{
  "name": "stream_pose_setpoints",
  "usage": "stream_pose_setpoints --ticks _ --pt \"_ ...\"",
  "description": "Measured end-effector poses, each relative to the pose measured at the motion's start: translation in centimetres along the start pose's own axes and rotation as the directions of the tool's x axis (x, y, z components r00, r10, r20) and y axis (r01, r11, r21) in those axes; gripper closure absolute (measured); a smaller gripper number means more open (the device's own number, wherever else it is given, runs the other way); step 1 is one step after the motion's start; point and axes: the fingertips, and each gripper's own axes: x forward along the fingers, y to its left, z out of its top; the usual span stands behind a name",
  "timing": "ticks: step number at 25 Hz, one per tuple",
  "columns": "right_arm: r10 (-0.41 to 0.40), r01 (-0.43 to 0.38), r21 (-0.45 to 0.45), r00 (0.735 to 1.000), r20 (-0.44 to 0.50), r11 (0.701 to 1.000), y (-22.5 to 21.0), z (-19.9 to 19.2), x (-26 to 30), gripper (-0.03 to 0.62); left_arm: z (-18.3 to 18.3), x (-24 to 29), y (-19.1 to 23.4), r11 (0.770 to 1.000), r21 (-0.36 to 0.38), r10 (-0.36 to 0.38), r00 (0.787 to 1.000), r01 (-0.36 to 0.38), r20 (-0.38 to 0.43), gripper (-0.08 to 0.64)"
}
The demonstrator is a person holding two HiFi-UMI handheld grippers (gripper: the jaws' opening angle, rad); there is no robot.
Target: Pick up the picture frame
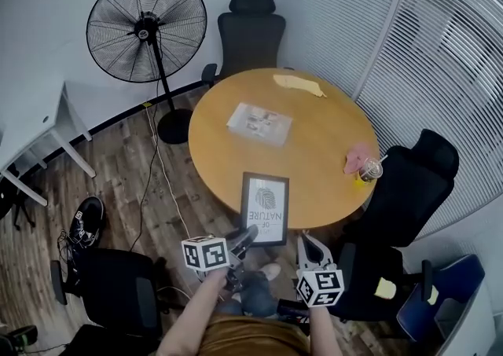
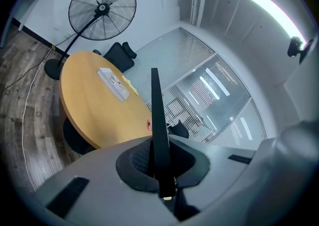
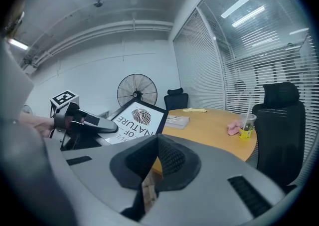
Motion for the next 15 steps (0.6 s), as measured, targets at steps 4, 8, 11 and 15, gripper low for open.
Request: stream_pose_setpoints --ticks 4,8,11,15 --pt "0.004 -0.004 0.003 1.000 0.011 1.000 0.2 0.1 -0.4 0.580 -0.6 -0.1 0.1 1.000 -0.008 -0.004 1.000 0.004 -0.001 0.518" --pt "-0.001 0.001 -0.003 1.000 0.004 1.000 0.2 -0.2 -0.9 0.580 -0.8 -0.2 0.2 1.000 -0.005 0.003 1.000 -0.003 0.002 0.518" --pt "-0.009 0.009 0.004 1.000 -0.006 1.000 0.1 -0.6 -1.6 0.580 -0.9 -0.4 0.0 1.000 -0.004 0.005 1.000 -0.005 0.001 0.518" --pt "-0.013 0.014 0.015 1.000 -0.015 1.000 -0.1 -1.0 -1.8 0.580 -1.0 -0.5 -0.2 1.000 -0.011 -0.004 1.000 0.004 0.001 0.518"
